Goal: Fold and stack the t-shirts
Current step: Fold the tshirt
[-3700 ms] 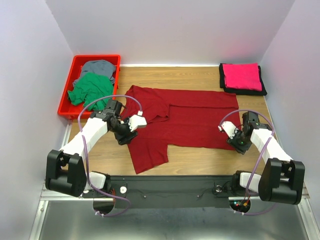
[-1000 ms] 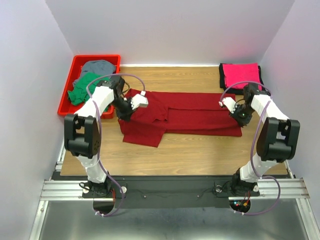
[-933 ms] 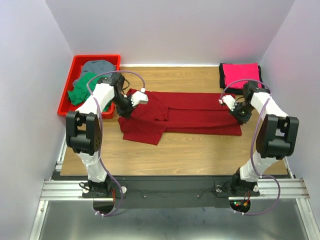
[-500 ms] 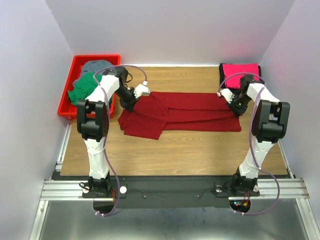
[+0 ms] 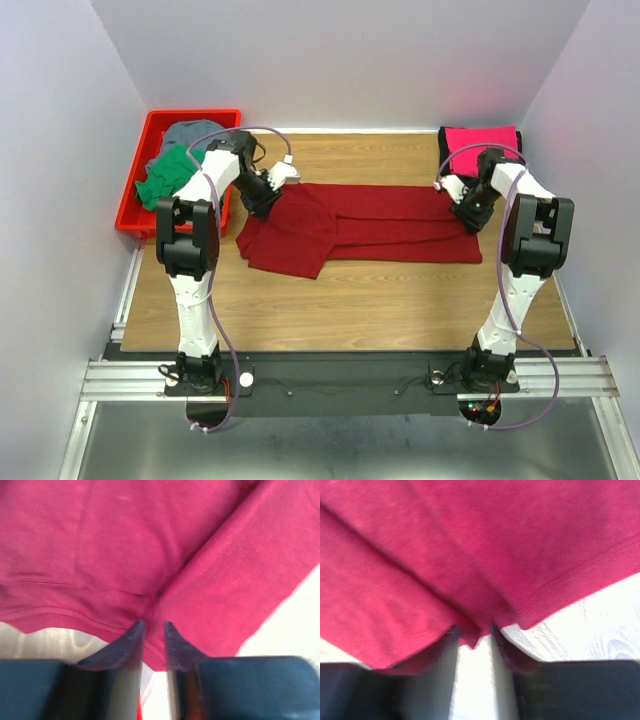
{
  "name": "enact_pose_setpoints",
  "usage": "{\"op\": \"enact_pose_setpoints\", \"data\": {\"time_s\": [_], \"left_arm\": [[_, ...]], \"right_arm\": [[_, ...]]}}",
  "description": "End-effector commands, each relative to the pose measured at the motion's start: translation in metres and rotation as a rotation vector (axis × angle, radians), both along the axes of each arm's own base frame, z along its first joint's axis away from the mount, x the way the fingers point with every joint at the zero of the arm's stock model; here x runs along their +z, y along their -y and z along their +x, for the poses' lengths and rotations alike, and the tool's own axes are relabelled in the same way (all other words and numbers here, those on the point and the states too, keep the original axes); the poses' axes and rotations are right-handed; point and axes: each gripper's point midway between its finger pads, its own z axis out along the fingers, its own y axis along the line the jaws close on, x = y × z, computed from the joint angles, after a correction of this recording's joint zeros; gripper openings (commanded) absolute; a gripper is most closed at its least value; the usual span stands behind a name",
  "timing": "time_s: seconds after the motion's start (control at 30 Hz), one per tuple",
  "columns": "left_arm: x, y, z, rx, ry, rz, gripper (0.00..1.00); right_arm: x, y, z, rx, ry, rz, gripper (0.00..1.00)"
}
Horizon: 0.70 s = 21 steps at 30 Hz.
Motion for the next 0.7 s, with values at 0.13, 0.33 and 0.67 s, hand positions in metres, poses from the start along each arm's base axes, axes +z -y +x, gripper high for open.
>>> {"op": "enact_pose_setpoints", "data": {"time_s": [0.13, 0.33, 0.67], "left_arm": [[0.067, -0.007, 0.010, 0.110, 0.165, -0.097, 0.51], [0.058, -0.011, -0.050, 0.164, 0.119, -0.111, 0.51], [0.021, 0.013, -0.115, 0.260, 0.191, -0.064, 0.51]], "right_arm": [[0.049, -0.006, 0.023, -0.153, 0.125, 0.061, 0.52], [0.085, -0.030, 0.006, -0.289, 0.148, 0.182, 0.51], [0.089, -0.111, -0.037, -0.481, -0.035, 0.479, 0.45]]}}
